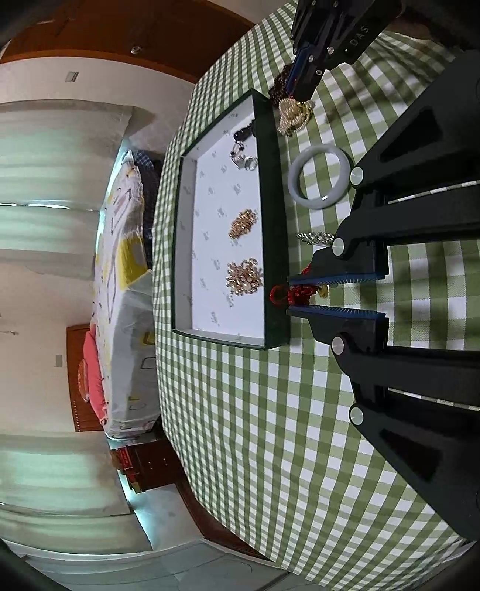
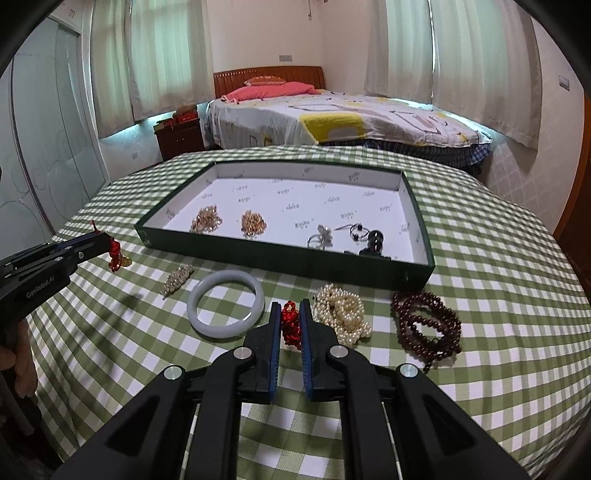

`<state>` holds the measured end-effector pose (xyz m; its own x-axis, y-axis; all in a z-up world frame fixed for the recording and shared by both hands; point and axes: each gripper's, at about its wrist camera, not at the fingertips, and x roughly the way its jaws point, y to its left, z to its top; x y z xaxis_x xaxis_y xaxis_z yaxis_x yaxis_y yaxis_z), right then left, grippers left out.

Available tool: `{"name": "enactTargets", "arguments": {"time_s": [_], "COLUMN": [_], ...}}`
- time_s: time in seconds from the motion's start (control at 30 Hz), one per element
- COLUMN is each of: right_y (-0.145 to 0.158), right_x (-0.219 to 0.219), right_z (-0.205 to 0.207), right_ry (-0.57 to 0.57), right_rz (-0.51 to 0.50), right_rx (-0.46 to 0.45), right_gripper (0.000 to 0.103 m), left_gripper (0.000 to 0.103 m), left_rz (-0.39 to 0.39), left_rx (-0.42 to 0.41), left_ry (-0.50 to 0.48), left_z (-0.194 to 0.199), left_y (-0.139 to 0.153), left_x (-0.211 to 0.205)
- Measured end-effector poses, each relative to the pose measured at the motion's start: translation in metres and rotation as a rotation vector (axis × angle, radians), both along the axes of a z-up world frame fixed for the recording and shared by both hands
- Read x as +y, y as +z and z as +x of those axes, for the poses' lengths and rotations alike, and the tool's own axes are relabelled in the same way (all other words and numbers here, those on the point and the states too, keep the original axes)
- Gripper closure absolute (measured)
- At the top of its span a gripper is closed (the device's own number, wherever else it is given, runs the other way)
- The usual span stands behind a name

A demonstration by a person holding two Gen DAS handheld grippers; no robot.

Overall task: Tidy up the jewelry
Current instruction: 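Carry the knotted tassel into the tray with the left tool while the right tool drops its charm there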

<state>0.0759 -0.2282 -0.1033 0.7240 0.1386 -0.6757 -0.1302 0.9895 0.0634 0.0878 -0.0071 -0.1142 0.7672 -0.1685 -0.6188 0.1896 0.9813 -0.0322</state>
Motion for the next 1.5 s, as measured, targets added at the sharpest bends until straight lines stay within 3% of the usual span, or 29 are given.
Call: {"name": "enactTargets", "arguments": {"time_s": [0.47,0.7,0.93,1.13,1.5], "right_y": [0.048,0.076,0.085,0.07,0.004], "right_x": [-0.006,-0.014,-0.02,-0.031,-0.05], "right_z": [0.003,0.03,0.074,0.112,0.172], "right_ry": [-0.015,-0.027,-0.021,-0.02,-0.032], "right_rz": [-0.01,-0.025,-0.046,-0.048,-0.049], "right_rx": [-0.121,-0.205,-0.251,-0.226,-0.03], "right_gripper": [0.093,0.093,0.093,0.093,0.093], "left_gripper": [0.092,0.092,0.092,0.092,0.092], "left_rz": [-0.045,-0.085,-0.099,-0.07,-0.01], "left_rx": [-0.091,-0.118,-0.129,-0.096,0.096], "left_ry": [-0.035,-0.053,-0.057,-0.049,-0.015], "left_z": [0.0,0.029,0.075,0.128,0.2], "left_y": [0.044,0.064,0.072,0.055,-0.014], "left_x": [-0.01,-0.019,-0.03,-0.043,-0.049]}}
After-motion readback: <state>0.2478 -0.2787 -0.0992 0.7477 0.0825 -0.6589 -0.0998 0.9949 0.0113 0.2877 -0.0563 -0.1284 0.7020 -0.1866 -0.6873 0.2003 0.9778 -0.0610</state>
